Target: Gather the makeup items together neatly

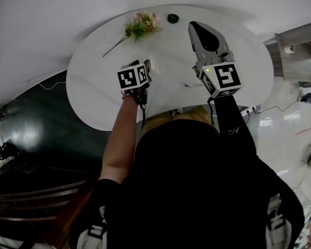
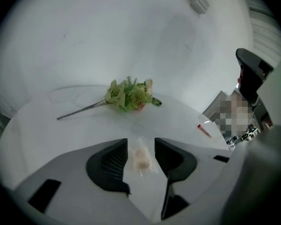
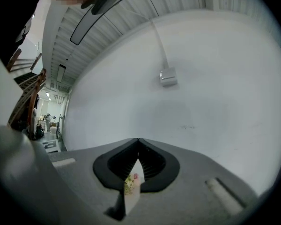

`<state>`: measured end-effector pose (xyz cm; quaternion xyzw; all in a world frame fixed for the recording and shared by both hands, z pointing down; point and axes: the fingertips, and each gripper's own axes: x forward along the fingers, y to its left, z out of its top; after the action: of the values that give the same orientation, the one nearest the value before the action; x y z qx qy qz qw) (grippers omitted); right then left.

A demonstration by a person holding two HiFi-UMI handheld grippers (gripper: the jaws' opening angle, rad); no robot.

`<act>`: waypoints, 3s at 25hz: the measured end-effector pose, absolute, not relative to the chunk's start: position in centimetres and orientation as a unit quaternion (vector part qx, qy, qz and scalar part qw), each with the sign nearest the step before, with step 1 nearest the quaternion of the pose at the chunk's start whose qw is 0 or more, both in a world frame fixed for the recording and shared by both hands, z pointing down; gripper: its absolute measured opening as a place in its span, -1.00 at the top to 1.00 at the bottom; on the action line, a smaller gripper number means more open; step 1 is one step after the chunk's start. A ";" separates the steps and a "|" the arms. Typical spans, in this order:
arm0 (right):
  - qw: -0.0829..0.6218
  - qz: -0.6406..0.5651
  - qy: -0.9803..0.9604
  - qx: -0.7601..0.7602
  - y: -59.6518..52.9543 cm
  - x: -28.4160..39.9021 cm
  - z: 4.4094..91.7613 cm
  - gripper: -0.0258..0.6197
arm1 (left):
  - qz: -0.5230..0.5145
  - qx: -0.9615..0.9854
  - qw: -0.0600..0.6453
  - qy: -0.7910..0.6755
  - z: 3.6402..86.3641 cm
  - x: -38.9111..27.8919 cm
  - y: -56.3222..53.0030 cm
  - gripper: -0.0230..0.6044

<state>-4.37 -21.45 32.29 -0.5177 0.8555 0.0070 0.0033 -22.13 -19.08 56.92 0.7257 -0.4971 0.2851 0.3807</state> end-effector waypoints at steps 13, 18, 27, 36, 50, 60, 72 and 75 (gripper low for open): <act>0.001 0.022 0.817 -0.576 -16.8 -2.7 29.5 0.91 | 0.169 0.835 0.110 -0.511 36.9 -21.3 -19.8 0.35; -0.011 0.023 0.804 -0.594 -14.6 -1.1 30.4 0.91 | 0.152 0.847 0.037 -0.508 33.9 -20.3 -18.2 0.35; -0.004 0.038 0.825 -0.564 -14.7 2.6 29.6 0.91 | 0.135 0.842 0.001 -0.522 31.9 -15.5 -16.4 0.35; 0.000 0.030 0.853 -0.522 -16.9 6.2 29.6 0.91 | 0.163 0.860 -0.006 -0.484 32.0 -8.8 -15.4 0.39; -0.027 0.017 0.851 -0.525 -15.3 11.4 32.5 0.91 | 0.592 0.804 -0.049 0.015 61.6 -1.4 -5.8 0.49; -0.037 0.007 0.842 -0.539 -15.4 13.6 33.7 0.91 | 0.627 0.775 -0.045 0.059 64.0 -2.3 -6.2 0.82; -0.011 0.031 0.858 -0.513 -17.3 10.8 31.1 0.91 | 0.407 0.859 0.046 -0.307 49.1 -2.1 -14.5 0.82; -0.008 0.037 0.867 -0.497 -17.9 9.5 30.7 0.91 | 0.362 0.848 0.058 -0.382 45.8 -4.0 -15.4 0.82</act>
<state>9.51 -17.91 30.65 -0.4972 0.8668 0.0366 -0.0076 -3.97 -15.37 45.79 0.8484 -0.3815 0.3623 0.0582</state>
